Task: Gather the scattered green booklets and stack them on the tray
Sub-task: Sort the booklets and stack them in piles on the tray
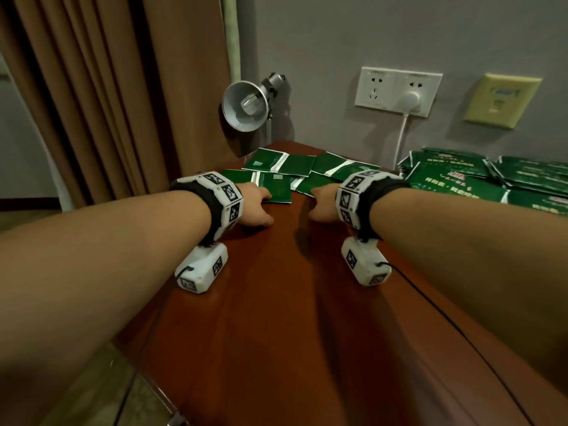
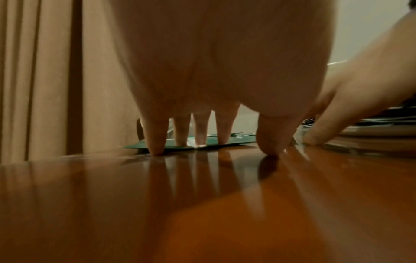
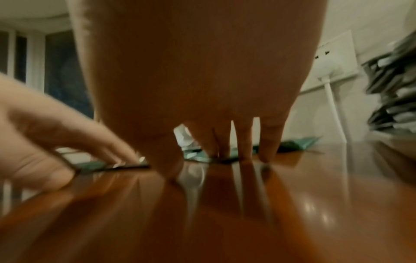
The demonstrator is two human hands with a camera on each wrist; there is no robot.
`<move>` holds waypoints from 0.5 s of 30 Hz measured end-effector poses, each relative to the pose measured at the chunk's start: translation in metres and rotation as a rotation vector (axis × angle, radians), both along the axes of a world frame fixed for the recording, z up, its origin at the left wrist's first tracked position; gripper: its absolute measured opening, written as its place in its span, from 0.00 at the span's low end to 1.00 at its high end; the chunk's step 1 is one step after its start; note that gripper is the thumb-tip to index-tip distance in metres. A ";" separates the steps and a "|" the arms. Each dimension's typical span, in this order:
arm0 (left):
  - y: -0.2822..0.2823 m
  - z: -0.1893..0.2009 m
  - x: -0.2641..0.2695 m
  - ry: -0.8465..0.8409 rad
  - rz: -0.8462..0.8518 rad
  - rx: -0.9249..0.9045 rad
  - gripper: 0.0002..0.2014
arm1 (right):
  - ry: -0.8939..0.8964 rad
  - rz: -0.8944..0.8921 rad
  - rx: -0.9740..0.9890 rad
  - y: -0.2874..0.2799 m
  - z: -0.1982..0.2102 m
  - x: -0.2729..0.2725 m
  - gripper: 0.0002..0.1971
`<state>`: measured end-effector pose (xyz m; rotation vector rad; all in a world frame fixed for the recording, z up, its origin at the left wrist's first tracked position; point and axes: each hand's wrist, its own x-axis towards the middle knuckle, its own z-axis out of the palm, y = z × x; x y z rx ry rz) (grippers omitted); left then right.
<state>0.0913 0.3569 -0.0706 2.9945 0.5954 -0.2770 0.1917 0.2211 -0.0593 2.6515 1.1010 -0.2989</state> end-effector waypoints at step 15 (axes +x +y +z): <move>-0.080 0.011 -0.054 0.033 -0.141 -0.001 0.27 | 0.071 -0.009 -0.007 -0.085 0.012 -0.071 0.18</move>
